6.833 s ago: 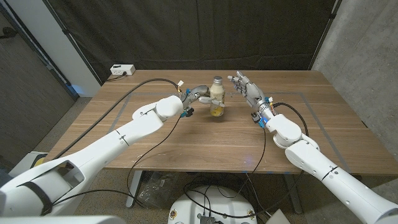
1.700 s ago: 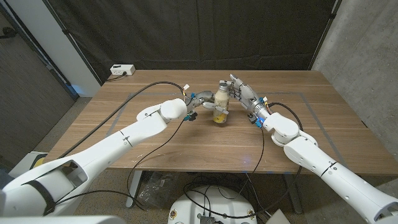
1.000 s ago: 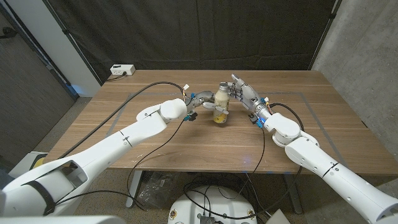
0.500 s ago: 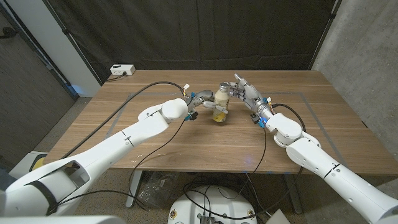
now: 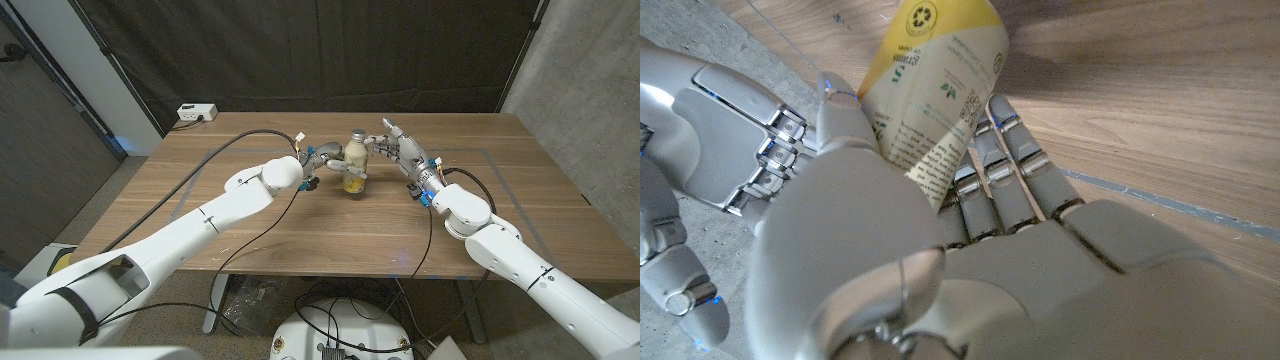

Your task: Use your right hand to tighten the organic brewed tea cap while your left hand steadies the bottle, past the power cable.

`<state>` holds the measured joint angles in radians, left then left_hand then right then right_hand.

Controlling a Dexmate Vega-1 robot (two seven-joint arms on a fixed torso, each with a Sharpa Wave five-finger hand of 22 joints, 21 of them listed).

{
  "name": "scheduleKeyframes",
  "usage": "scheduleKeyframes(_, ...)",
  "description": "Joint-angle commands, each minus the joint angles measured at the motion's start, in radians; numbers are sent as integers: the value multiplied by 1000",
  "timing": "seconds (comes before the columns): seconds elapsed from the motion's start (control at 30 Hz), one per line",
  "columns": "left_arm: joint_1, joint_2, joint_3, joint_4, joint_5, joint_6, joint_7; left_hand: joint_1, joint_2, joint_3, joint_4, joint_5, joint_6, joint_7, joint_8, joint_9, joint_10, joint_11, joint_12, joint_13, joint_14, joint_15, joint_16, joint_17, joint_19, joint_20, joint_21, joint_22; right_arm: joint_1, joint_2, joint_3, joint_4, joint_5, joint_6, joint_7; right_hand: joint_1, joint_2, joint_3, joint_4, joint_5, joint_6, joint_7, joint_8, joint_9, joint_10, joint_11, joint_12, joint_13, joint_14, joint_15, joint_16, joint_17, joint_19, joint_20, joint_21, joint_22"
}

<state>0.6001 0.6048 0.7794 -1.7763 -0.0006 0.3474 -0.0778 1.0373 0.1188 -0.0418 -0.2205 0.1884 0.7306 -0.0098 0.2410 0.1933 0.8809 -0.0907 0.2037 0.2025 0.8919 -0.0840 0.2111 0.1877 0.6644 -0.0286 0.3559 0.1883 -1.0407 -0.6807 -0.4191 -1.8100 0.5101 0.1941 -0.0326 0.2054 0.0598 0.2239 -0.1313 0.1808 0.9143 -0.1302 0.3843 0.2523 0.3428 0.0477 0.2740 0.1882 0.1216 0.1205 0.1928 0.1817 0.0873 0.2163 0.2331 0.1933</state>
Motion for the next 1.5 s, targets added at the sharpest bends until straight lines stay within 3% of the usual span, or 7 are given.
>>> scheduleKeyframes(0.03,-13,-8,11,19,-11,-19,-15,52,56,154,149,-3,58,51,-1,3,5,-6,3,4,27,-32,-4,-1,7,-3,5,2,-34,-14,25,-23,-2,4,-33,19,5,6,-5,2,-2,-5,-10,-7,21,-5,7,2,17,-4,4,0,9,0,5,2)
scheduleKeyframes(0.1,-12,-7,11,18,-11,-19,-15,48,53,154,152,-4,59,50,-2,3,4,-6,2,4,25,-29,-5,-1,6,-3,4,1,-41,-7,30,-20,13,4,-37,15,4,4,1,-2,-122,1,-68,-13,-19,2,-16,2,13,-1,-3,4,15,1,2,2)
scheduleKeyframes(0.17,-11,-5,11,14,-11,-18,-16,46,52,154,154,-4,56,52,-4,3,1,-5,1,4,23,-27,-6,-1,4,-1,3,1,-42,-3,32,-15,22,3,-37,5,-7,-4,7,-3,-333,34,-161,-12,-65,26,-39,5,-2,13,-7,5,19,1,-3,2)
scheduleKeyframes(0.27,-7,0,11,5,-11,-13,-17,43,52,155,156,-4,56,53,-5,3,0,-4,0,4,23,-26,-6,-1,0,1,1,1,-37,-6,29,-15,17,-5,-36,2,-15,-8,7,-4,-422,60,-193,-16,-81,23,-45,6,-11,21,-9,5,21,1,-5,2)
scheduleKeyframes(0.47,0,12,11,-12,-8,-19,-20,40,51,157,158,-5,54,51,-7,4,-2,-4,-1,4,20,-27,-8,-1,-3,3,0,1,-7,-1,8,5,8,-8,-7,0,-18,-10,7,-4,-446,72,-197,-20,-100,23,-52,6,-30,21,-14,5,19,1,-7,2)
scheduleKeyframes(0.8,4,20,16,-30,2,-26,-28,38,50,163,160,-5,54,51,-11,4,-2,0,-2,5,17,-28,-10,-1,-6,3,-2,1,49,13,-24,33,-1,-18,37,0,-17,-10,8,-3,-400,35,-177,-27,-110,24,-55,6,-48,17,-15,5,13,1,-12,2)
scheduleKeyframes(1.5,1,10,16,-9,-3,-22,-38,48,40,176,152,-4,53,48,-16,4,-4,-6,-4,5,15,-28,-13,-3,-10,1,-5,1,41,5,-20,16,1,-26,26,5,-5,-3,8,-1,-271,20,-132,-32,-99,11,-47,6,-46,9,-8,4,10,1,-14,2)
